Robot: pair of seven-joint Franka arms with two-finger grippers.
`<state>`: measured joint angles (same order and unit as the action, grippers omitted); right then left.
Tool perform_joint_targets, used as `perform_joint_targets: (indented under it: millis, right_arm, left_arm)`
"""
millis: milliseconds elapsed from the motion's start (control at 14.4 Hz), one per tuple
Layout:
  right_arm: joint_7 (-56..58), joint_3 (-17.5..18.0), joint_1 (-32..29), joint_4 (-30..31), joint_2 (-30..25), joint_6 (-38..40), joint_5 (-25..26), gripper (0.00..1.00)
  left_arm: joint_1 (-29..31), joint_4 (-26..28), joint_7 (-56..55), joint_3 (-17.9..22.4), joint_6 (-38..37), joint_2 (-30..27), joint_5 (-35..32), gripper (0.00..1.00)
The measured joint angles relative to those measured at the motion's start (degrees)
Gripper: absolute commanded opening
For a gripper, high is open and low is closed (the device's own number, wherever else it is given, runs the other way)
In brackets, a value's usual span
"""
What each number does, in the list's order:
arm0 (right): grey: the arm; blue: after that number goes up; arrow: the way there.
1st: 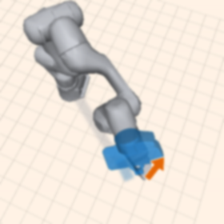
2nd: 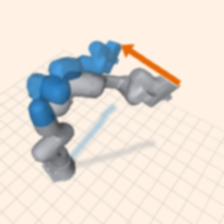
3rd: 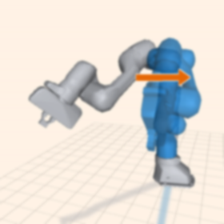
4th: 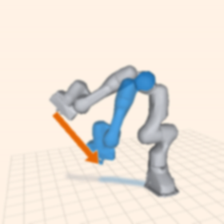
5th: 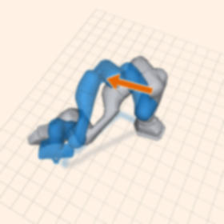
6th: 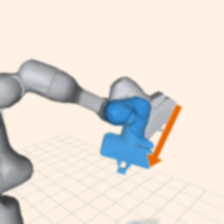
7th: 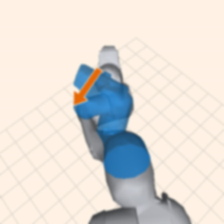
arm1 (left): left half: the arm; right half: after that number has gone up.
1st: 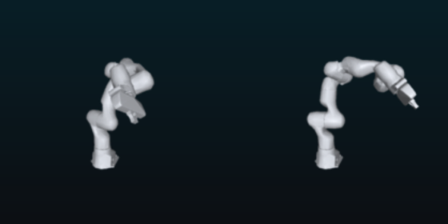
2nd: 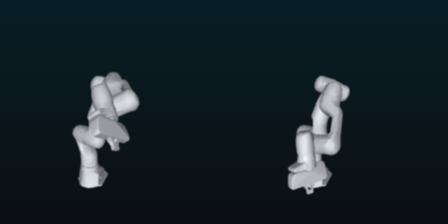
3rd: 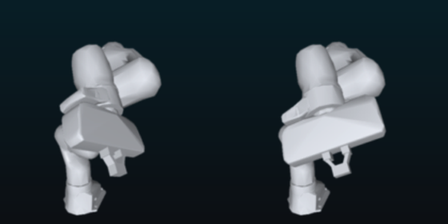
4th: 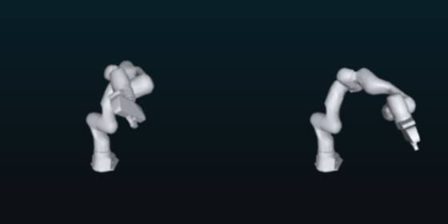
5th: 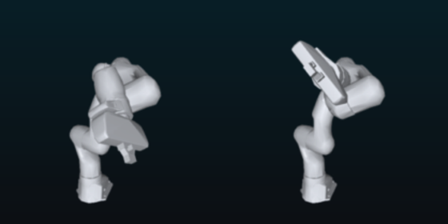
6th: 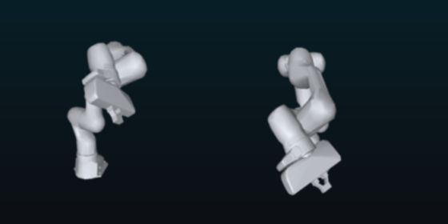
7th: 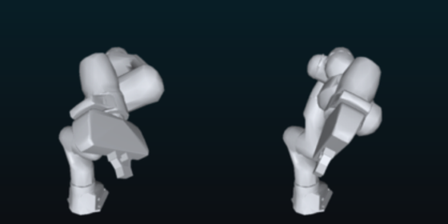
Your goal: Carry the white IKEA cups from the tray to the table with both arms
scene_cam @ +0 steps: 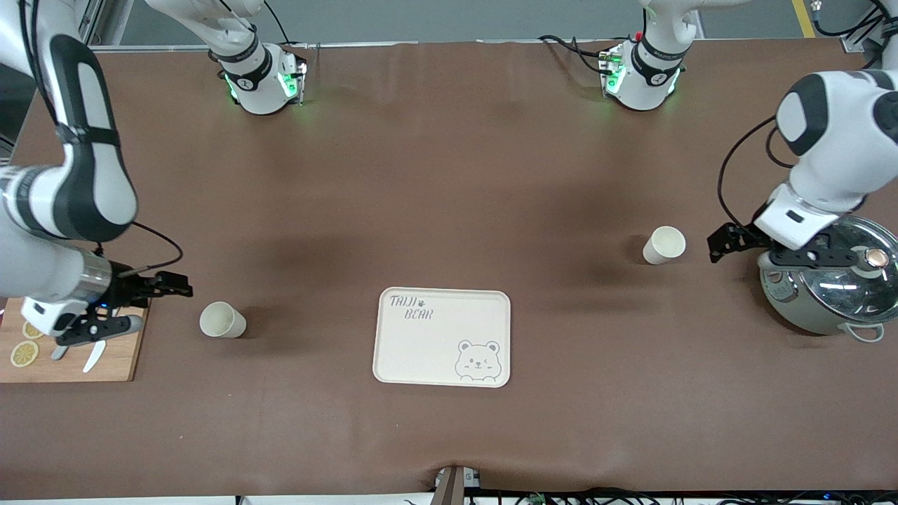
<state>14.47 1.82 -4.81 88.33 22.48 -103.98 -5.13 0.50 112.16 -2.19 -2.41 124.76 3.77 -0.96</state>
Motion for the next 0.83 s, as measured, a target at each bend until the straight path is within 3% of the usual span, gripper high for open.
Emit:
perform_joint_targets:
  millis: [277,832]
  right_arm:
    - [-5.96,0.23,0.14,-8.47,-1.16,11.63,0.62,1.0]
    - [-19.05,1.0,6.95,-10.53,-3.22,12.95,0.65,1.0]
  left_arm:
    - [-2.58,-8.05,-6.07,-0.33,-3.66,2.7,0.0,1.0]
    - [-4.03,-22.53,-6.36,0.66,-19.91,4.11,0.0,1.0]
